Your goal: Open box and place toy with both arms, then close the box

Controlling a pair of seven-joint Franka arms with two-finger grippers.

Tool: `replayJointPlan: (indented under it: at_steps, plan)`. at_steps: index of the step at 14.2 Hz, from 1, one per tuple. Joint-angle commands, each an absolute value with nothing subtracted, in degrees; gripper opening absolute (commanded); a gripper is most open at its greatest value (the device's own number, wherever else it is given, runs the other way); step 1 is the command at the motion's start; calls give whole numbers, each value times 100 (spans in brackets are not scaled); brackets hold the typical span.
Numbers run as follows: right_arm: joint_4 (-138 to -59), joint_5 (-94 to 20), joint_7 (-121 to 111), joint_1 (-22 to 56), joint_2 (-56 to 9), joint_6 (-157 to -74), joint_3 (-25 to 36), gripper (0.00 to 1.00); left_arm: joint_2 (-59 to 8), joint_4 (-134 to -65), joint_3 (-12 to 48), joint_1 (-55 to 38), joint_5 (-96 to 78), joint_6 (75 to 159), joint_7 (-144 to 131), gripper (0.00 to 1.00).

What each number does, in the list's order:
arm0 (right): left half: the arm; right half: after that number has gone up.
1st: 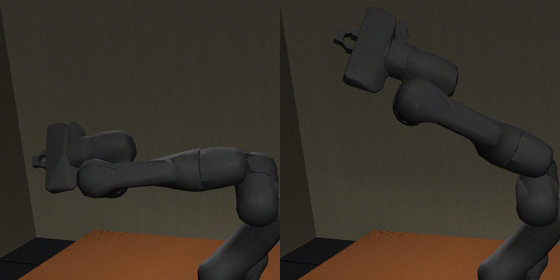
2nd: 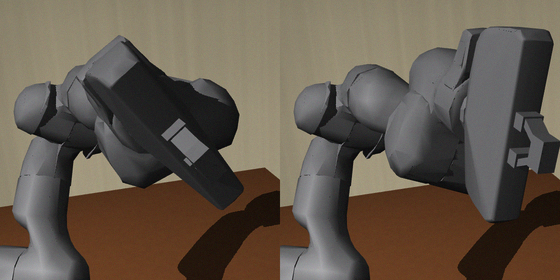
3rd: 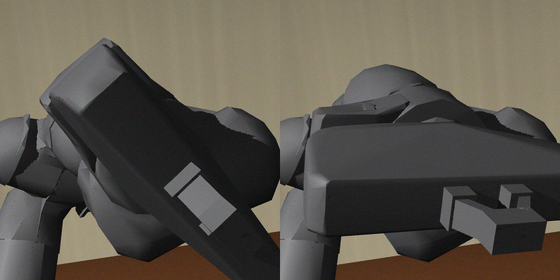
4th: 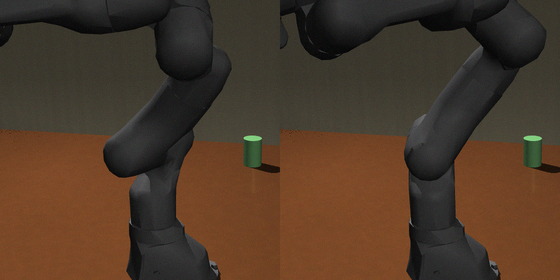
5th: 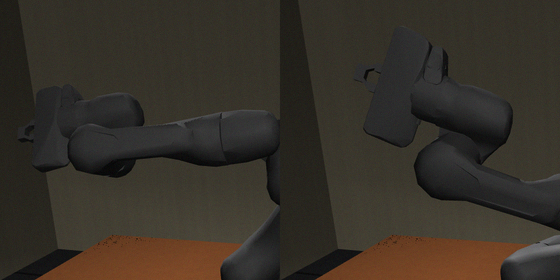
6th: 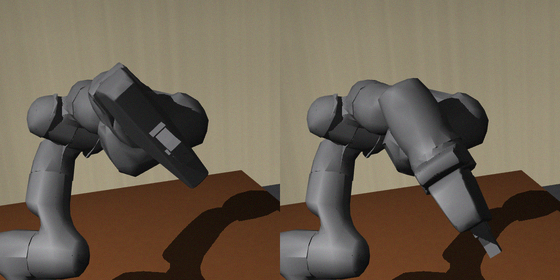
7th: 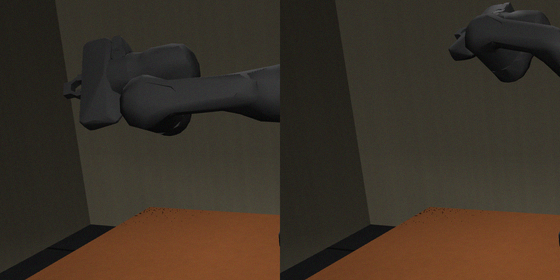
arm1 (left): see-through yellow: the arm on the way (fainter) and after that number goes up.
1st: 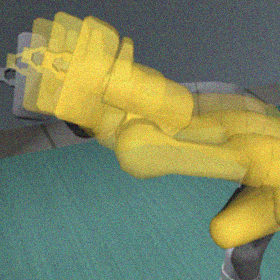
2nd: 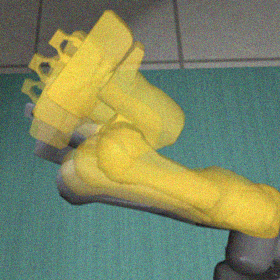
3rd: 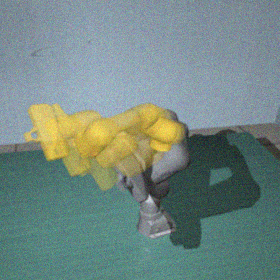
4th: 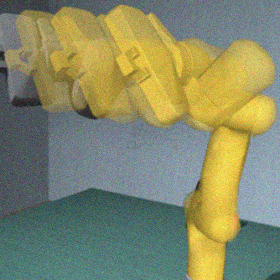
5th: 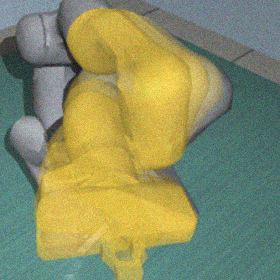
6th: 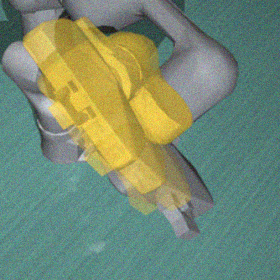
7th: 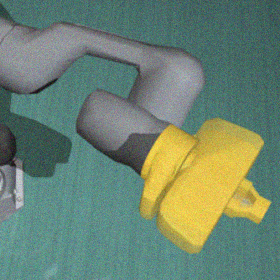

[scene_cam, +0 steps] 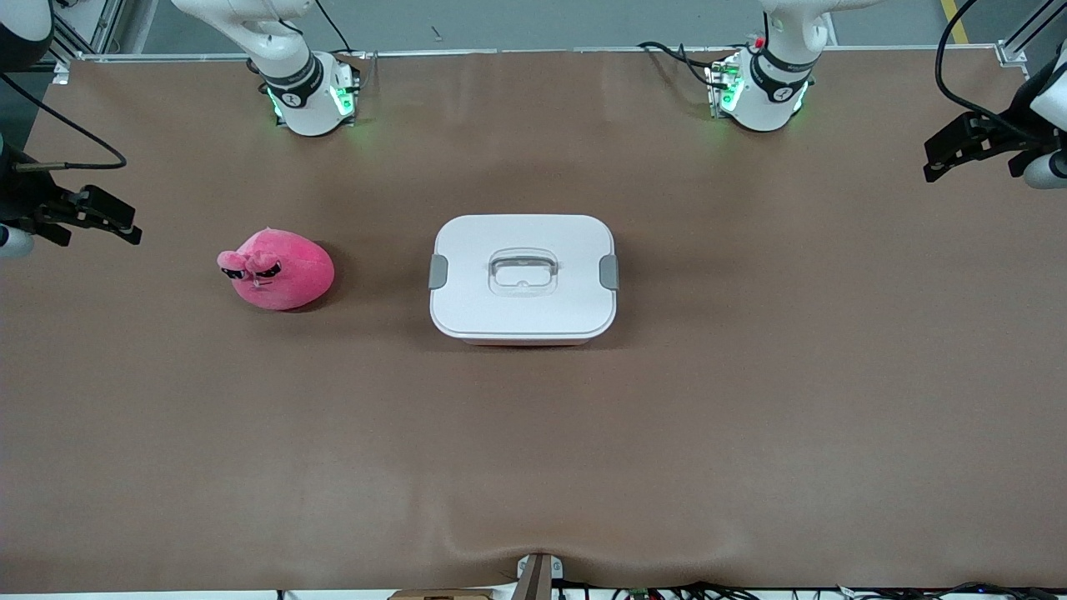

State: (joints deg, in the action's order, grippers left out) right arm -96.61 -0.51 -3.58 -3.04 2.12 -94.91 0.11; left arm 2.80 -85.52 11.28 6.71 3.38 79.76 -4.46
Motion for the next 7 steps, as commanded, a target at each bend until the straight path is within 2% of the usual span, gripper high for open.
replayJointPlan:
  at_steps: [1, 7]
  plan:
    - [-9756, -79, -308, -308, 308, -9554, 9, 100, 229, -8420, 1160, 747, 264, 7937, -448, 100]
    - [-10115, -114, -299, -264, 272, -10071, -9, 100, 97, -8411, 1222, 677, 246, 8076, -746, 100]
